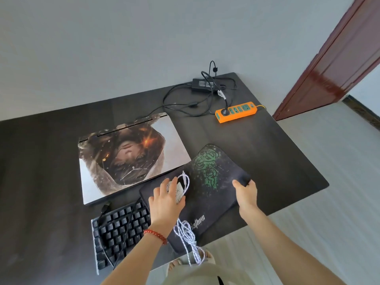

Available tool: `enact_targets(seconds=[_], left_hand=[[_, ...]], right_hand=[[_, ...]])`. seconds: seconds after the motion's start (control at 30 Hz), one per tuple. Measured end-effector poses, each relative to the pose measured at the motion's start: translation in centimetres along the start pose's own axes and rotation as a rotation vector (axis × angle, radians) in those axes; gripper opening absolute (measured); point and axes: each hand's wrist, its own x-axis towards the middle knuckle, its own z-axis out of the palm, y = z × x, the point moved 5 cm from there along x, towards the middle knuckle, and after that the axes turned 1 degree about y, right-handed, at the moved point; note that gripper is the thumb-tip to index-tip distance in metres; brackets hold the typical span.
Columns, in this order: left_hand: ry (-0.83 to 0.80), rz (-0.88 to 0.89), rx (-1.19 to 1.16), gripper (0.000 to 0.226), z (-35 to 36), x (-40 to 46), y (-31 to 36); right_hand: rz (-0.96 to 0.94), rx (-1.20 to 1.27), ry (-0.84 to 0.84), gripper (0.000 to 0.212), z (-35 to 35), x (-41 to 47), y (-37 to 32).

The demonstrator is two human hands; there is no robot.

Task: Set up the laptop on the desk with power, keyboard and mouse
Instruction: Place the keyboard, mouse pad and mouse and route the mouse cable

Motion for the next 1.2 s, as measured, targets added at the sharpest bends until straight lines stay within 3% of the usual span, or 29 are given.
enact_targets(seconds=[0.2,0.33,0.5,0.87,0.97,1.07,1.2], left_hand=[[-0.049,0.043,0.163,0.064,2.0,0.0,0.0],[-0.044,0.085,0.194,0.063,2.0,0.5,0.2],[-0.042,0.105,0.232,0.064,1.7,1.1,0.4],[-0.143,0.136,0.310,0.082,3.3,4.3,4.5],[-0.114,0.124,0.240,0.090,3.2,5.6,7.6],[-0.011,0.127,0.098,0.087,1.9,9.3,13.4],[0.040,0.157,-0.225,0.090,0.6,13.9,20.6]], right_hand=[[-0.166,-0.395,-0.012,0.063,1.5,-1.4,1.4],[-0.248,-0.327,0.018,0.055,1.0,-1.1,0.2],[-0.419,-0.374,0.204,0.031,-2.5,0.7,-2.9],[-0.737,-0.468,0.387,0.030,-6.8,6.8,-13.2],[-0.837,-0.593,0.243,0.031,-7.3,10.4,-16.5],[-0.882,-0.693,-0.034,0.035,-7.7,15.2,-20.2],[-0.927,-0.951,-0.329,0.030,-6.4,19.7,-24.3]])
